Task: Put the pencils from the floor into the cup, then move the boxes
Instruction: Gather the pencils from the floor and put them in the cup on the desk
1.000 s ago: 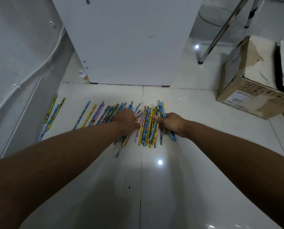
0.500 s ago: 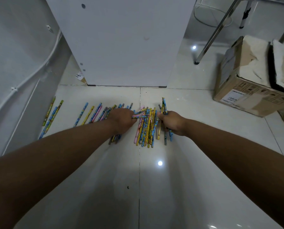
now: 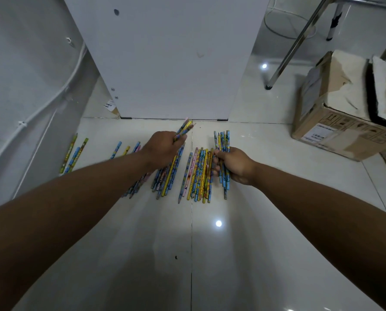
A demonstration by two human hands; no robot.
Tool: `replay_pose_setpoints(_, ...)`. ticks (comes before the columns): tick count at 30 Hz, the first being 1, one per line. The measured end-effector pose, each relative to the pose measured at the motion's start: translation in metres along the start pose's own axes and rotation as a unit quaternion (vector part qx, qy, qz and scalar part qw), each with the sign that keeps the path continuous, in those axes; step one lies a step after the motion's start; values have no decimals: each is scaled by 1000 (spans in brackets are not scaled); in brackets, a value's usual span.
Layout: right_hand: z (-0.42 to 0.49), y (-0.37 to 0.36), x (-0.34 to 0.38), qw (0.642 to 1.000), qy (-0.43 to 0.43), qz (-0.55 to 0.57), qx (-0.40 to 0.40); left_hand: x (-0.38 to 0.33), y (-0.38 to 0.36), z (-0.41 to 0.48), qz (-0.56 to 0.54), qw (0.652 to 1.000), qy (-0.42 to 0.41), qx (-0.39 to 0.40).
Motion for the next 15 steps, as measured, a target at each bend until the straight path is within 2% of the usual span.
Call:
replay_pose_setpoints(5, -4, 1, 2, 998, 6, -28, -55, -7, 4, 1, -181, 982, 45, -34)
replay_pose_setpoints(9, -4, -3, 3, 998, 1, -7, -57, -4, -2, 6, -379, 917, 114, -50)
replay_pose_setpoints(15, -36, -33, -4, 996, -48, 75, -2, -19, -1, -38, -483, 827, 279, -71)
Point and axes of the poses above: each hand's wrist, its own z-axis towards the middle knuckle, its own y-axis out of the back of the hand, x = y × z, the point moved 5 cm from there along z, towards the middle knuckle, and after that the axes turned 14 degrees about -y, right-handed, at the moved point
